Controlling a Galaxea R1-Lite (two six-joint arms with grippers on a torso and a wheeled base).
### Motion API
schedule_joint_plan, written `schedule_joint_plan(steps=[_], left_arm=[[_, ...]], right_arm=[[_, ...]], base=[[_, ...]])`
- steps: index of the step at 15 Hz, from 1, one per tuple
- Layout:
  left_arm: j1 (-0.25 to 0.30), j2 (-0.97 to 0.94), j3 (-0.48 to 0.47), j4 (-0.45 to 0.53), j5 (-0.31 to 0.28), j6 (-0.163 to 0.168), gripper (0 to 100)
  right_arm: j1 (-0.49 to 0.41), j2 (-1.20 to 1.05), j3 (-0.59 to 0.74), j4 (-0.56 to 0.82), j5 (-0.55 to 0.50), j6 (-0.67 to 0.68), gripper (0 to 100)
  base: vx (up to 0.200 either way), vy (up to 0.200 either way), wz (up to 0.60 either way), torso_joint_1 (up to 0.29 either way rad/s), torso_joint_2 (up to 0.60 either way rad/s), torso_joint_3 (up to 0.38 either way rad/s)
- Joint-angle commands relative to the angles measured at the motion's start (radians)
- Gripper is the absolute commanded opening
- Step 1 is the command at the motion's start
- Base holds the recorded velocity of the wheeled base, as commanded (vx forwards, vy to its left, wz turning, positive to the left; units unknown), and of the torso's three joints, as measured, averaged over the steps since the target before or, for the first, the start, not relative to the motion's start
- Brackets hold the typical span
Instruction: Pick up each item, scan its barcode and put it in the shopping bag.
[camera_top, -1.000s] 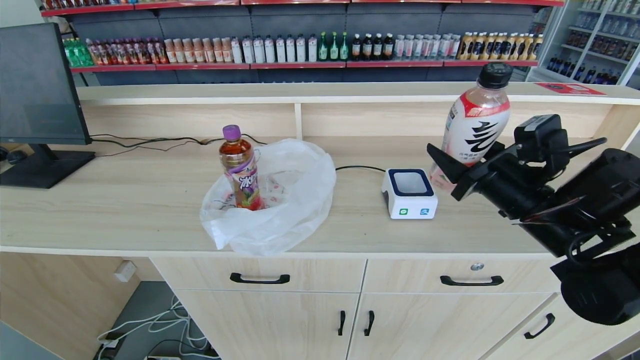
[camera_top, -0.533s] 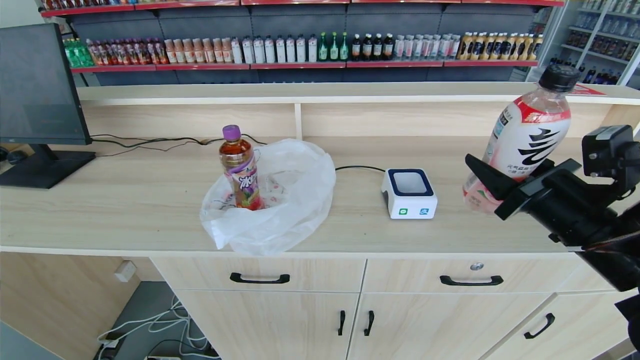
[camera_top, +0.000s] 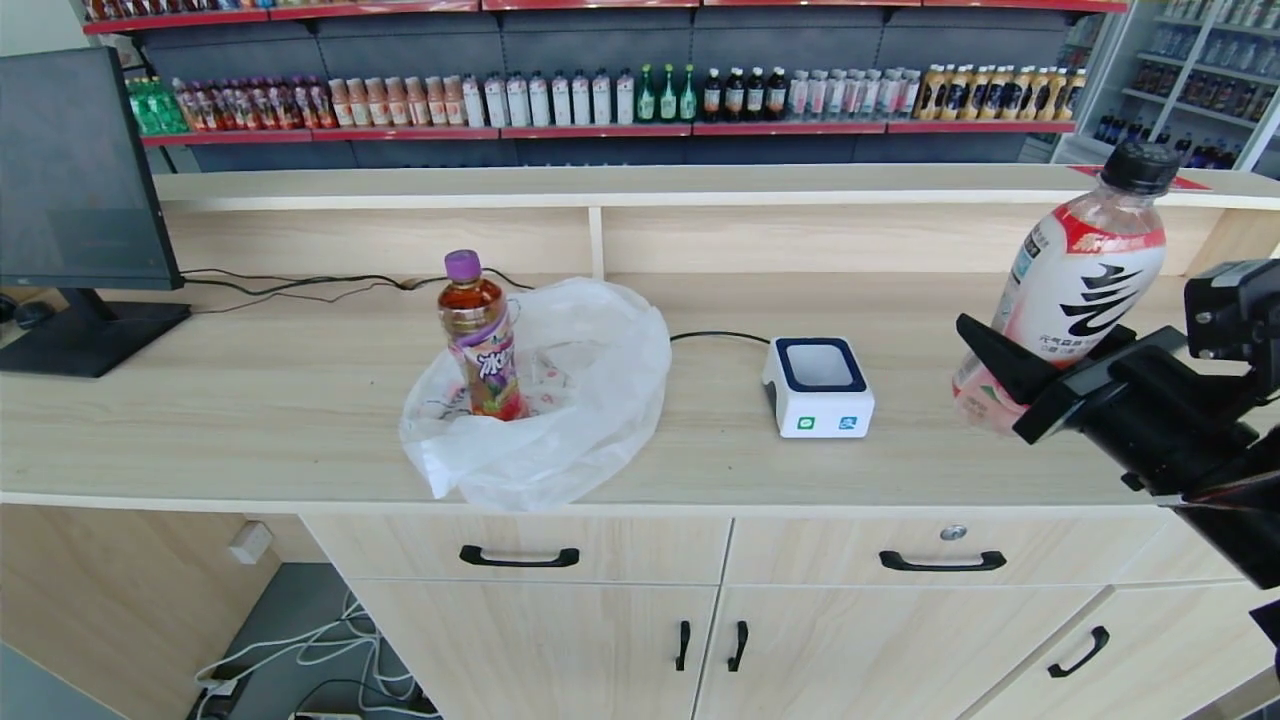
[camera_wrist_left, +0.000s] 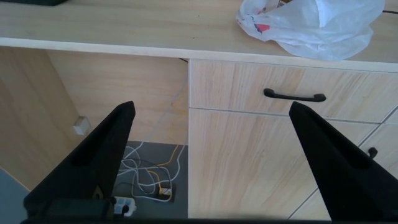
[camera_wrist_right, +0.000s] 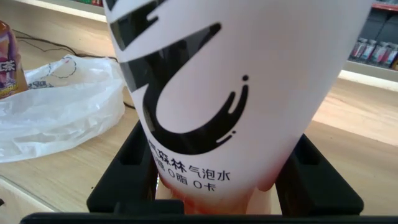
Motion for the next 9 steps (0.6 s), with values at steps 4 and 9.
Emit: schedule_joint_plan(steps=[4, 9], left_arm=[[0.0, 0.0, 0.0, 0.0, 0.001, -0.017, 100], [0.0, 0.0, 0.0, 0.0, 0.001, -0.017, 100]], right_arm=[[-0.023, 0.007, -0.007, -0.002, 0.002, 0.0, 0], [-0.046, 0.013, -0.002, -0.002, 0.002, -0.004, 0]], base=[[-0.2, 0.0, 0.0, 0.006, 0.0, 0.0], [0.0, 0.08, 0.0, -0.009, 0.0, 0.003]])
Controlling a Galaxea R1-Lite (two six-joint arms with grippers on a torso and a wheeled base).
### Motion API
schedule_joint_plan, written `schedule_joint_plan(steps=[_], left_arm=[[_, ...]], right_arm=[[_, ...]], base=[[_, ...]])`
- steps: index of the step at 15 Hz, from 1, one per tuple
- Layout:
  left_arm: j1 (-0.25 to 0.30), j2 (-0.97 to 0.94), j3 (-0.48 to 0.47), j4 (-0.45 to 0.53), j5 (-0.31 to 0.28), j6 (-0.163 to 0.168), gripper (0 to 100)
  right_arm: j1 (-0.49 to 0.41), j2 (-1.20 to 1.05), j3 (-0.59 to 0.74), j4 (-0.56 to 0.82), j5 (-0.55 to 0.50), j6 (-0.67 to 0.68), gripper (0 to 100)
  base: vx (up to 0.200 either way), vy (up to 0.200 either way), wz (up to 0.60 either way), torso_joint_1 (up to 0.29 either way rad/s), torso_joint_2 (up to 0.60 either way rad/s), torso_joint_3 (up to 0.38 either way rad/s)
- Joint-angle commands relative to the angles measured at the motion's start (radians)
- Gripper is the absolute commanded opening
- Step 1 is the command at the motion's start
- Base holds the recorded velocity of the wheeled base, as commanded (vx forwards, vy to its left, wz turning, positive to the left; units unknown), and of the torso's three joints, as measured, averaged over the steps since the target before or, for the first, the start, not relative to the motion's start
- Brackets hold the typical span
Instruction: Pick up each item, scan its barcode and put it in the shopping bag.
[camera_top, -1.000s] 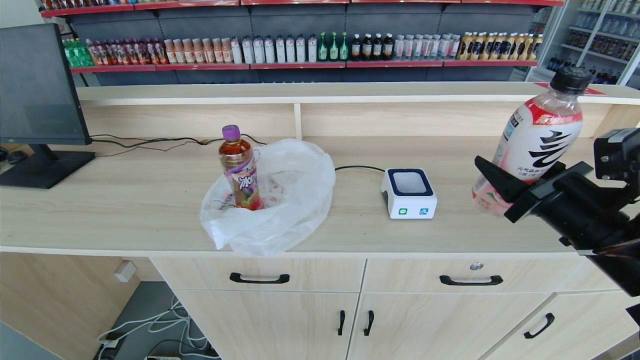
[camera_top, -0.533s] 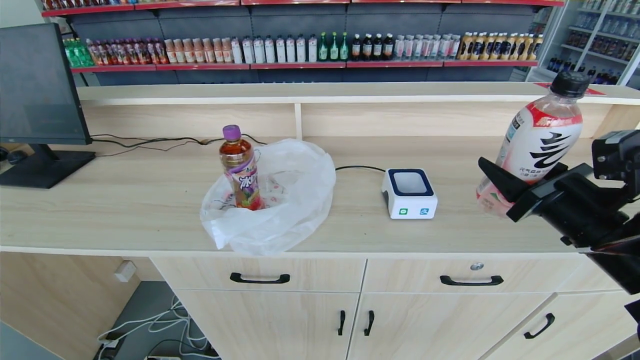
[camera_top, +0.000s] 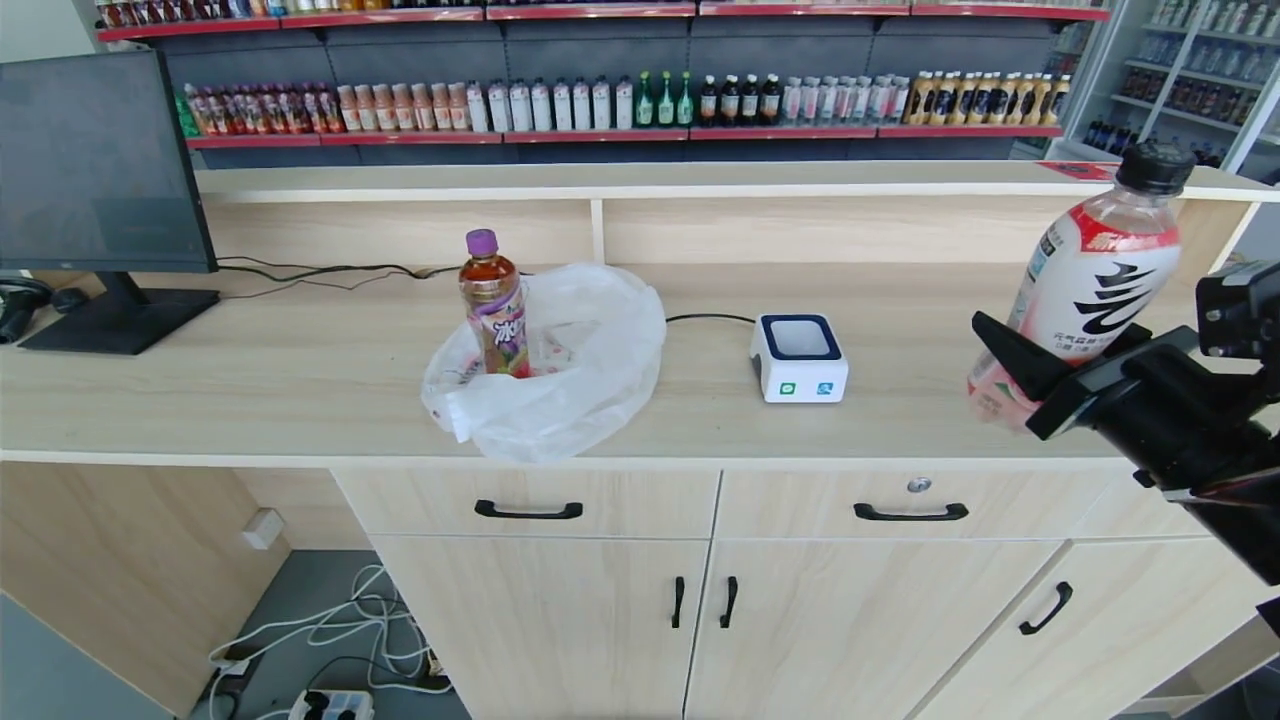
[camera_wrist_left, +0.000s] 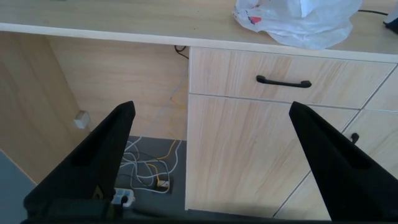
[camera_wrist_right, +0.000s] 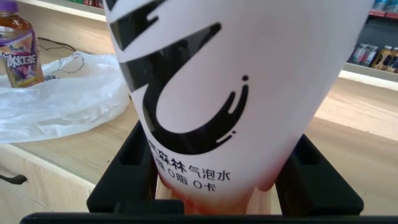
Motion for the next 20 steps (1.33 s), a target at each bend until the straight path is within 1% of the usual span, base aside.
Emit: schedule_joint_plan(steps=[1, 4, 7, 11, 16, 19, 20], left_arm=[[0.0, 0.0, 0.0, 0.0, 0.0, 0.0, 100], [0.0, 0.0, 0.0, 0.0, 0.002, -0.001, 100], [0.0, 0.0, 0.0, 0.0, 0.002, -0.003, 100], [0.0, 0.0, 0.0, -0.002, 0.002, -0.012, 100], [0.002, 0.0, 0.0, 0.0, 0.002, -0.012, 100], [0.0, 0.0, 0.0, 0.0, 0.002, -0.012, 100], [0.0, 0.0, 0.0, 0.0, 0.002, -0.012, 100]], right_arm=[[-0.01, 0.007, -0.003, 0.001, 0.0, -0.001, 0], [-0.016, 0.007, 0.0, 0.001, 0.0, -0.001, 0], [-0.016, 0.001, 0.033, 0.001, 0.0, -0.001, 0], [-0.005, 0.004, 0.031, 0.001, 0.0, -0.005, 0], [-0.005, 0.007, 0.031, 0.001, 0.0, -0.005, 0], [-0.004, 0.013, 0.029, 0.001, 0.0, -0.007, 0], [-0.002, 0.013, 0.026, 0.001, 0.0, -0.007, 0]], base=[[0.0, 0.2, 0.0, -0.002, 0.0, 0.012], [0.0, 0.2, 0.0, 0.017, 0.0, 0.002], [0.0, 0.2, 0.0, 0.012, 0.01, 0.004], [0.0, 0.2, 0.0, 0.001, 0.0, 0.002], [0.0, 0.0, 0.0, 0.0, 0.0, 0.0], [0.2, 0.0, 0.0, 0.001, 0.0, 0.001], [0.0, 0.0, 0.0, 0.0, 0.0, 0.0]])
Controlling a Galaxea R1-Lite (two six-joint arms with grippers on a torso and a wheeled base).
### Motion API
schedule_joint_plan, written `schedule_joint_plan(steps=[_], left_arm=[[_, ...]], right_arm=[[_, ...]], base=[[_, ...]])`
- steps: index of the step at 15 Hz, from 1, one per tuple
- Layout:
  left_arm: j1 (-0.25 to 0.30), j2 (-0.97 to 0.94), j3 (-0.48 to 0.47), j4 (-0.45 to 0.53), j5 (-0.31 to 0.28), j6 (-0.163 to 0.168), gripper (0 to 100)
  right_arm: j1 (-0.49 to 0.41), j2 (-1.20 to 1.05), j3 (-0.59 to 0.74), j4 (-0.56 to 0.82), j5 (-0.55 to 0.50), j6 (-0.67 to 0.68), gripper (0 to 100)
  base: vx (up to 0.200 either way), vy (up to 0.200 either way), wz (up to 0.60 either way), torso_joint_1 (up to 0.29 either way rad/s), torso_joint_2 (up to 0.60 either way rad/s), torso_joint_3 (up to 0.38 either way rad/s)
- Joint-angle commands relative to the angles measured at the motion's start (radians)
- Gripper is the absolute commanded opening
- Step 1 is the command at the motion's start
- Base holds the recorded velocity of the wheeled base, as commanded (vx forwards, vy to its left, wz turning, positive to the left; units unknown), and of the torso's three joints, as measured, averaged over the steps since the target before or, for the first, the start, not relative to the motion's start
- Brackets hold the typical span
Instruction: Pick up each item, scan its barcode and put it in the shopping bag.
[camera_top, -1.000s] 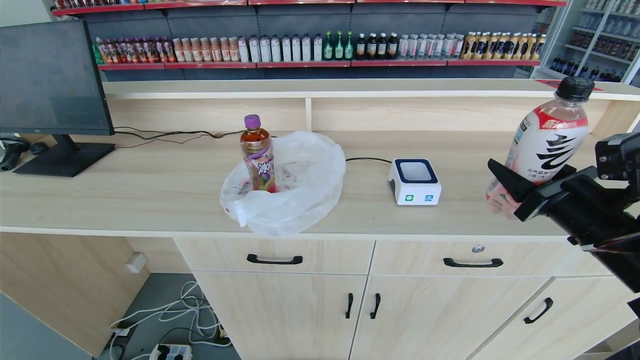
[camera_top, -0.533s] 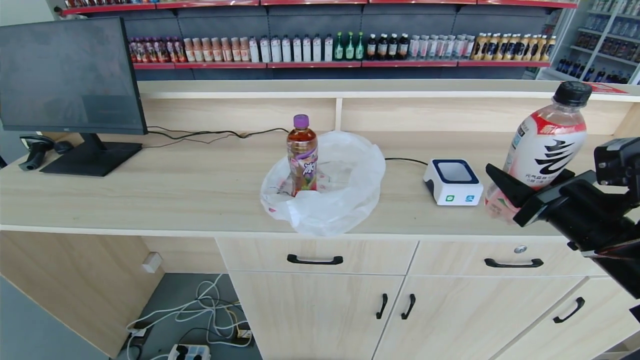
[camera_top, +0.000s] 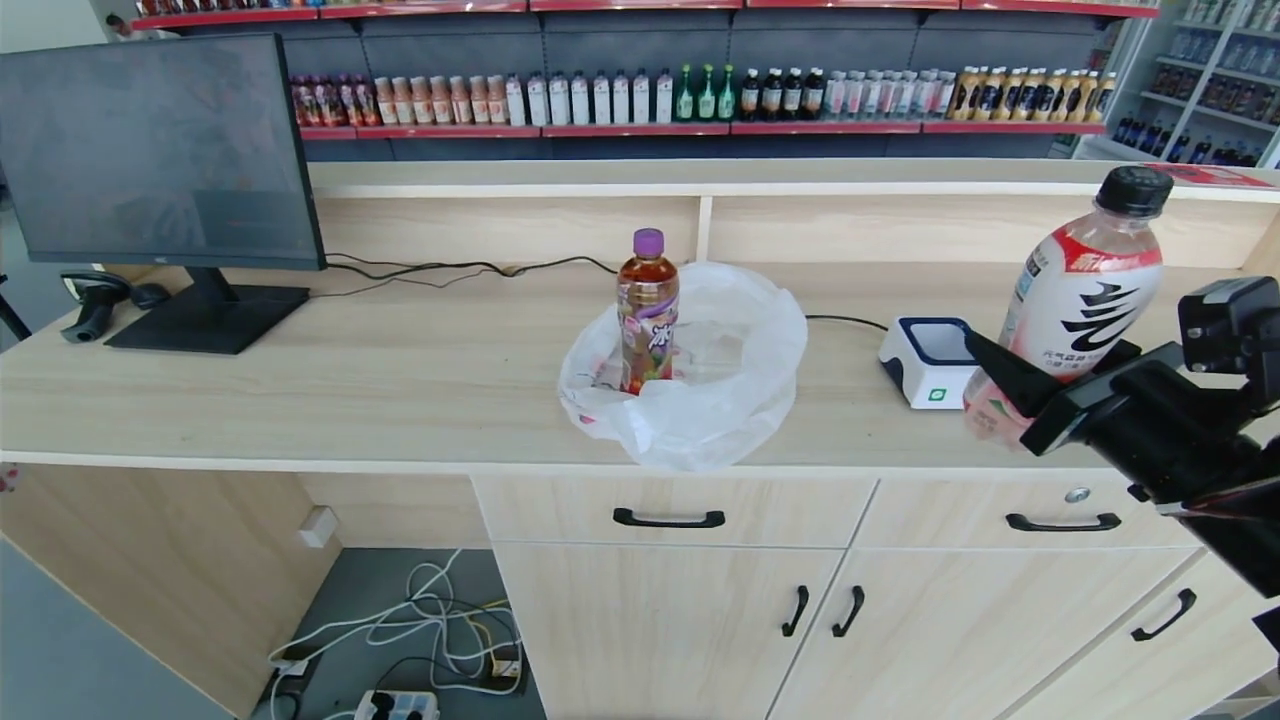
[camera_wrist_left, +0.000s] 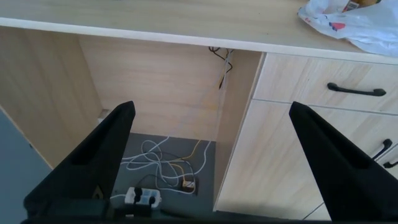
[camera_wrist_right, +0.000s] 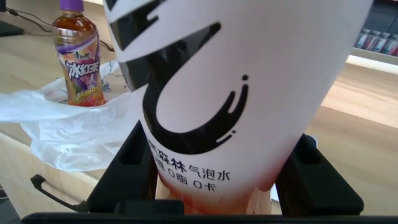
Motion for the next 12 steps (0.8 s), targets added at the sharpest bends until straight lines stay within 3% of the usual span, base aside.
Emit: schedule_joint_plan(steps=[1, 9, 12], left_arm=[[0.0, 0.0, 0.0, 0.0, 0.001, 0.0, 100], [0.0, 0.0, 0.0, 0.0, 0.001, 0.0, 100], [0.0, 0.0, 0.0, 0.0, 0.001, 0.0, 100]], right_arm=[[0.008, 0.009, -0.005, -0.003, 0.0, -0.002, 0], [0.134, 0.163, -0.218, -0.003, 0.006, 0.026, 0], [0.136, 0.193, -0.264, -0.003, 0.006, 0.03, 0]], base=[[0.0, 0.0, 0.0, 0.0, 0.0, 0.0], [0.0, 0.0, 0.0, 0.0, 0.0, 0.0], [0.2, 0.2, 0.0, 0.004, 0.0, -0.001]])
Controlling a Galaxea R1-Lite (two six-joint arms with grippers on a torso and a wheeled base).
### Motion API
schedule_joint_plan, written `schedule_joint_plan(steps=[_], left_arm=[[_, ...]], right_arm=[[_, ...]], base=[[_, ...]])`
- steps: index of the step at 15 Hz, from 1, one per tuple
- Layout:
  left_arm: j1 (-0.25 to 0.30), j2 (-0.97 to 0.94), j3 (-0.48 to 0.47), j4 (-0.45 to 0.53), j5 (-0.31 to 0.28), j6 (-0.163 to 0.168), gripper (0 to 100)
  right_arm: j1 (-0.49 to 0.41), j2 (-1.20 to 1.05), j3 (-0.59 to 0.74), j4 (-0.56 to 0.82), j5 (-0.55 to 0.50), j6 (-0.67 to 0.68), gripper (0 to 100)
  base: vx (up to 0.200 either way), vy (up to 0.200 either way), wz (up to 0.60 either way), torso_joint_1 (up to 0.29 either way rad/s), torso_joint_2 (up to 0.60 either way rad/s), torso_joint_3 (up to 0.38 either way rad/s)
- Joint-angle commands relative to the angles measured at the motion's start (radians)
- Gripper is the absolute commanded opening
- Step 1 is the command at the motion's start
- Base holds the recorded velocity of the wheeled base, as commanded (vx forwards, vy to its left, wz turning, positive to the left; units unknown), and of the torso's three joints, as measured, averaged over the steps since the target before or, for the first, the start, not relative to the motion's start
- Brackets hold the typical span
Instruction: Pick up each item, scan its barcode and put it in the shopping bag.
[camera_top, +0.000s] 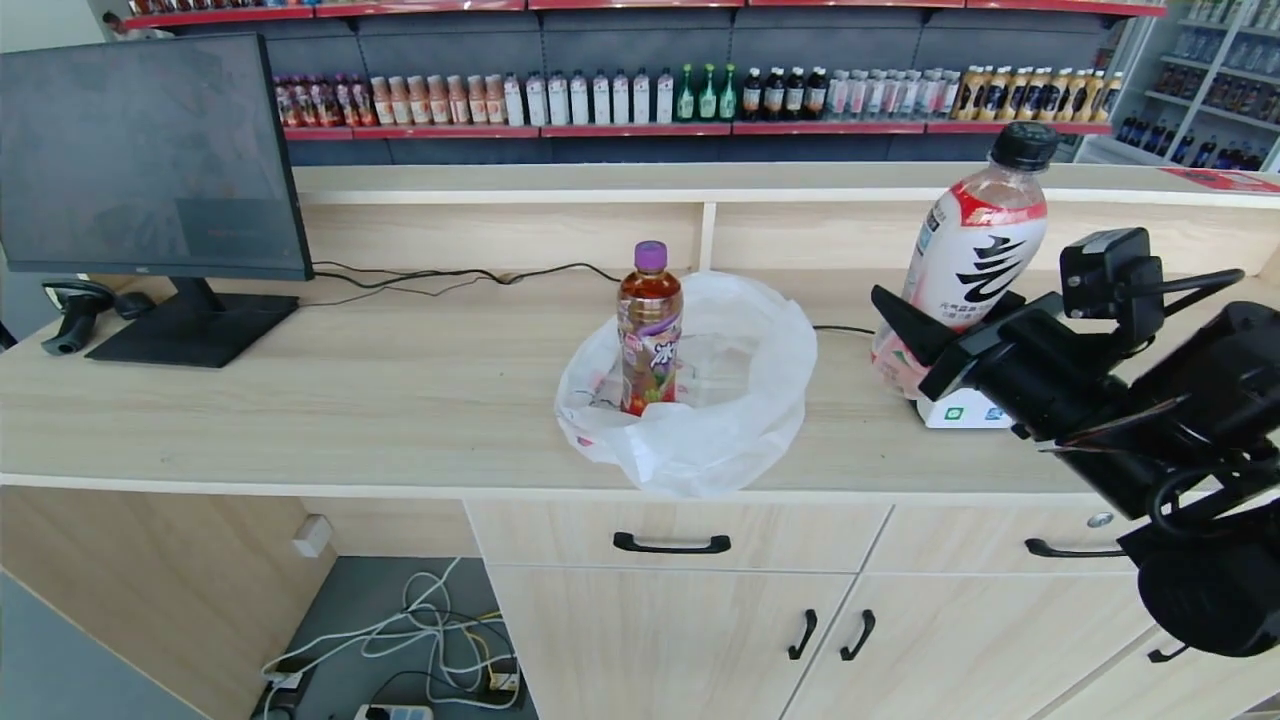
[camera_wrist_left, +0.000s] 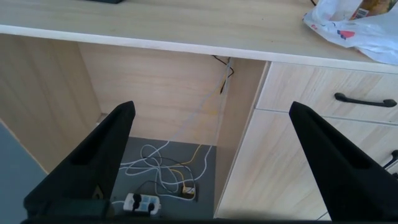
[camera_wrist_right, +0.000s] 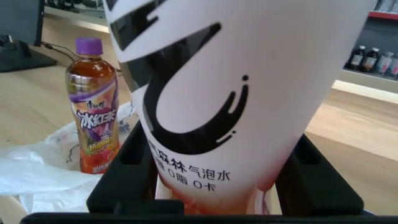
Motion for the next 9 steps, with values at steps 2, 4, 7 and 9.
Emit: schedule_joint_plan(steps=[2, 4, 7, 9], left_arm=[[0.0, 0.0, 0.0, -0.001, 0.001, 0.0, 100], [0.002, 0.0, 0.0, -0.001, 0.001, 0.0, 100], [0.0, 0.0, 0.0, -0.001, 0.001, 0.0, 100], [0.0, 0.0, 0.0, -0.001, 0.001, 0.0, 100]], right_arm=[[0.005, 0.029, -0.007, 0.0, 0.0, -0.004, 0], [0.003, 0.028, -0.011, 0.0, 0.0, -0.001, 0], [0.005, 0.048, -0.026, 0.0, 0.005, 0.001, 0], [0.005, 0.062, -0.032, 0.0, 0.017, -0.001, 0]], base=[[0.0, 0.0, 0.0, 0.0, 0.0, 0.0], [0.0, 0.0, 0.0, 0.0, 0.0, 0.0], [0.0, 0.0, 0.0, 0.0, 0.0, 0.0], [0.0, 0.0, 0.0, 0.0, 0.0, 0.0]])
